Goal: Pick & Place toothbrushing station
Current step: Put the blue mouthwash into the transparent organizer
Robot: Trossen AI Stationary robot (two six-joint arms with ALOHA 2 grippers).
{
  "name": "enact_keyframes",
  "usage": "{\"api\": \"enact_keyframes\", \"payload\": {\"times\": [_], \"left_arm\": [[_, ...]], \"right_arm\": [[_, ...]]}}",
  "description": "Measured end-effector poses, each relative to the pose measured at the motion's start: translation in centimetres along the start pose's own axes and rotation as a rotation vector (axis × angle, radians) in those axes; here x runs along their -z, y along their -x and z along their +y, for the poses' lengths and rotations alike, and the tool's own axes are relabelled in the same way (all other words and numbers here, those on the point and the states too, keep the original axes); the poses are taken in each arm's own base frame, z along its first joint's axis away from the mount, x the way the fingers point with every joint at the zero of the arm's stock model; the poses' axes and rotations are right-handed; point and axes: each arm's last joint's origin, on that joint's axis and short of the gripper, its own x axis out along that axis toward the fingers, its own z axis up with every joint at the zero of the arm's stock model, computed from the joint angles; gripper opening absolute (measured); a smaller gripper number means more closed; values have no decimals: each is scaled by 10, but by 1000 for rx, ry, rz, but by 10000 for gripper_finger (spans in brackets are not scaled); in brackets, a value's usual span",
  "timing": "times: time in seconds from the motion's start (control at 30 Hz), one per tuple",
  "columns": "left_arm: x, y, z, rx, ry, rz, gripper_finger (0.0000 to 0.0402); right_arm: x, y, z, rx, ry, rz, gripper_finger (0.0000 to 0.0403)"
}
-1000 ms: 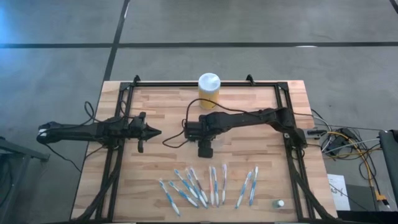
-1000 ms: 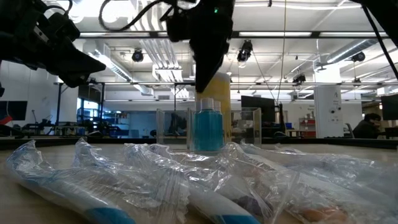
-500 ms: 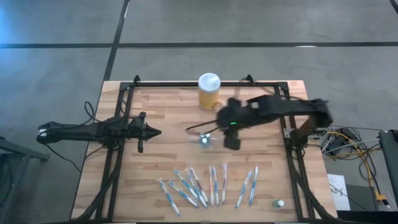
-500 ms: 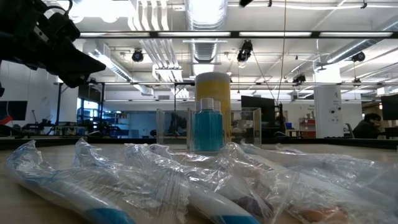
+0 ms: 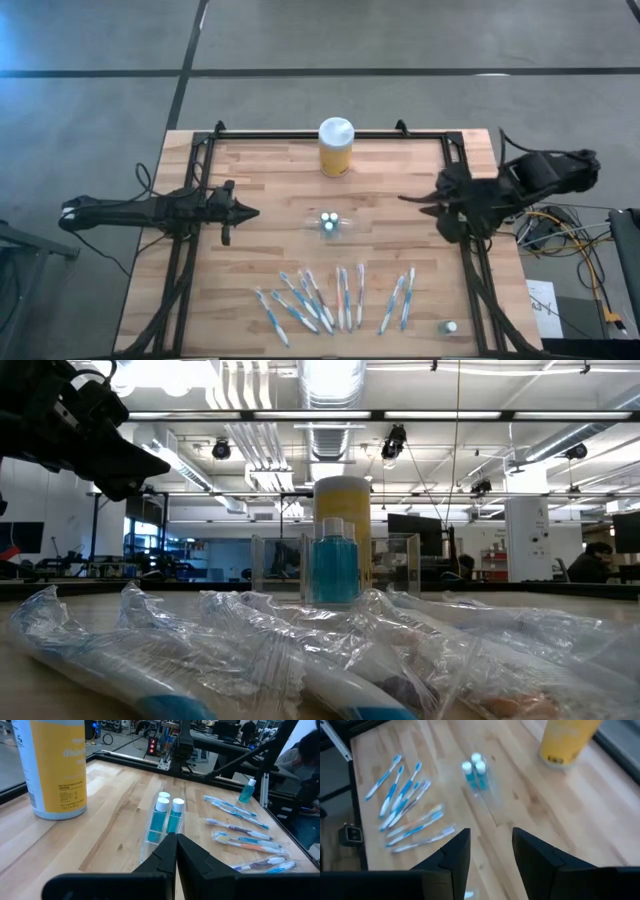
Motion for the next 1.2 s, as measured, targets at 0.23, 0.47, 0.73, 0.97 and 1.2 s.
{"api": "enact_keyframes", "payload": {"times": [0.23, 0.47, 0.73, 0.97, 1.2], "left_arm": [[0, 0, 0, 0, 19, 0, 14], [0, 0, 0, -1, 20, -1, 14], [0, 0, 0, 0, 20, 0, 14], [1, 0, -1, 39, -7, 11, 14], [4, 0, -2, 75, -49, 47, 14]], "right_arm": [[32, -19, -15, 63, -95, 38, 137], [49, -41, -18, 113, -192, 123, 126], [64, -65, -10, 4, -421, 280, 110], [79, -92, 24, -25, -549, 314, 109], [99, -100, 82, 47, -609, 361, 110]]}}
